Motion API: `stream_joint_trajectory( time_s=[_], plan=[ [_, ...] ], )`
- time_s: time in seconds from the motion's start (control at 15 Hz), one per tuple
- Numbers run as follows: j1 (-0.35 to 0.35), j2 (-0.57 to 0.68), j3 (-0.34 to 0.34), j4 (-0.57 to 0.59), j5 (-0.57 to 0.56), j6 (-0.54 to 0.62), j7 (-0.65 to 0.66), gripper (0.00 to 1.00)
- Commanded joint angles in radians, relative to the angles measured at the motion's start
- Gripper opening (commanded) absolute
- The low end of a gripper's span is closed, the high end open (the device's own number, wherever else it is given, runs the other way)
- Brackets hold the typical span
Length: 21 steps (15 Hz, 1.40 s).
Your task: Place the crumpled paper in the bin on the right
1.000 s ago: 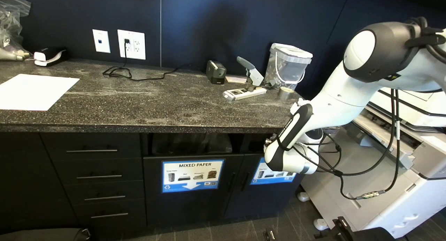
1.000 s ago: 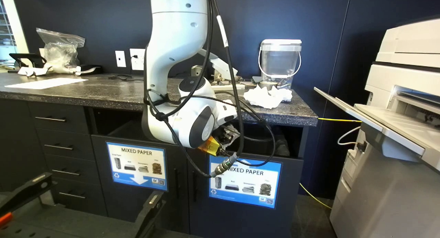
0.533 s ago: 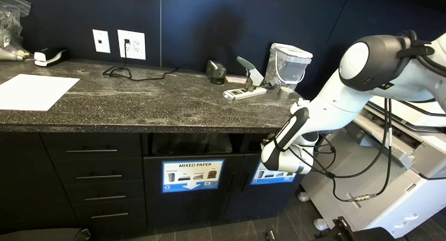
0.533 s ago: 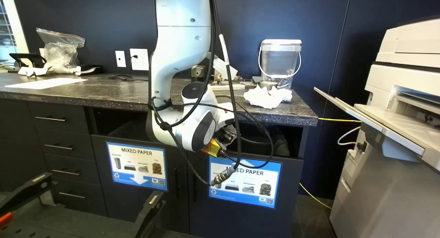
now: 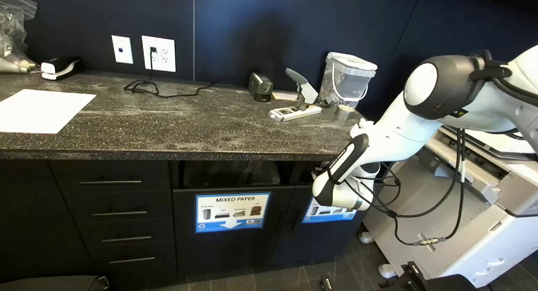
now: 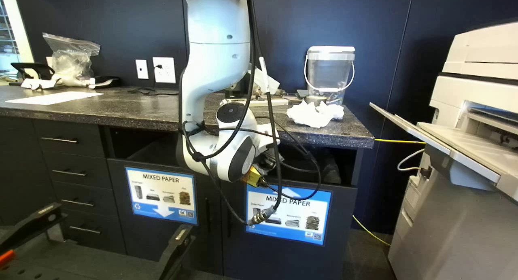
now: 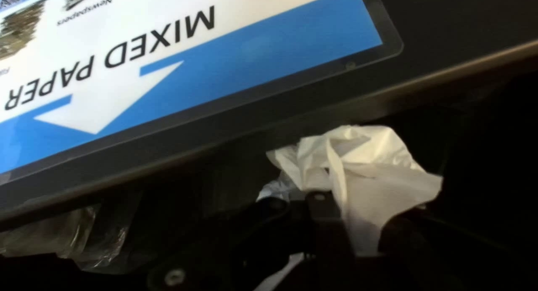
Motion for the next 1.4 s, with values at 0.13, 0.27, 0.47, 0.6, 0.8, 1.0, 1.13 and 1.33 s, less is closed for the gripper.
stream_joint_trajectory(
  time_s=[0.13,0.27,0.47,0.6,0.8,1.0,1.13,1.33],
  plan=[
    [-0.013,0.056,0.015,0.071,-0.022,0.022,-0.008,0.55],
    [-0.017,0.053,0.017,0.071,-0.028,0.02,-0.008,0.7],
    [-0.014,0.044,0.013,0.061,-0.032,0.027,-0.012,0.92],
    [-0.002,0.037,0.005,0.047,-0.027,0.044,-0.021,1.0],
    [-0.009,0.02,0.011,0.013,-0.069,0.09,-0.038,1.0],
    [-0.01,0.005,0.005,-0.029,-0.123,0.156,-0.047,1.0],
    [-0.011,-0.011,-0.002,-0.055,-0.149,0.186,-0.049,0.99],
    [-0.004,-0.055,-0.02,-0.117,-0.169,0.19,-0.066,1.0]
  ],
)
